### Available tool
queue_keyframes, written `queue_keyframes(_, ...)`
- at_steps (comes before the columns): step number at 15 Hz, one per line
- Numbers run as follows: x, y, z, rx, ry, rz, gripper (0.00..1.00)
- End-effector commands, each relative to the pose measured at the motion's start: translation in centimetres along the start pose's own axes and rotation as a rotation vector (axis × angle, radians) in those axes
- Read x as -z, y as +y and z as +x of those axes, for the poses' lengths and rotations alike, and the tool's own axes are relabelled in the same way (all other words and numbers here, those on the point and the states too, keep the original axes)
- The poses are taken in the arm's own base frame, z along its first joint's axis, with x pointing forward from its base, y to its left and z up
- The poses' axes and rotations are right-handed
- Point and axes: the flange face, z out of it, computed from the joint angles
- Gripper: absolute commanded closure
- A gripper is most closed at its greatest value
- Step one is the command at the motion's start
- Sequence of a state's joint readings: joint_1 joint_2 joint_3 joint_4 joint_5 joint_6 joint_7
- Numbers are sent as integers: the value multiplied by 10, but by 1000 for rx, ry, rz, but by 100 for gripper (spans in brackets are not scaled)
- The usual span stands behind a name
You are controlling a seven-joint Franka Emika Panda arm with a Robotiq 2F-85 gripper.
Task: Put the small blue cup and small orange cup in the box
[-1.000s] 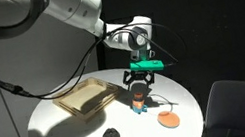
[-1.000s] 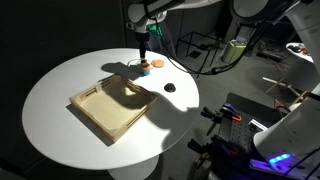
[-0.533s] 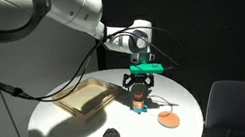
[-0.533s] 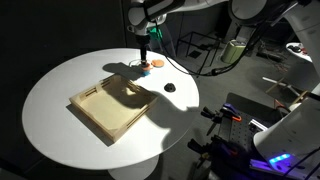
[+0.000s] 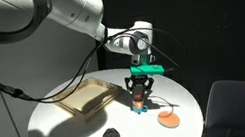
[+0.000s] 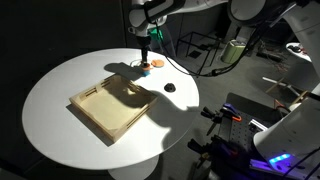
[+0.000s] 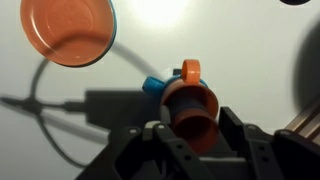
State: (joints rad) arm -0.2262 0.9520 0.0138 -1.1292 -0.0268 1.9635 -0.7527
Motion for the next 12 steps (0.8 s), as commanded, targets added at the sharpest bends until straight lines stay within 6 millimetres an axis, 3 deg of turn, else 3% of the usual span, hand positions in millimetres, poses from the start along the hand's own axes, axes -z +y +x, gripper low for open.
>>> queue_keyframes(1,5,3,-3,22,-12,-6,75)
queue_keyframes(2,6,3,-3,23,-12,-7,80)
queue_keyframes(12,25,0,0,27,11,-22,80)
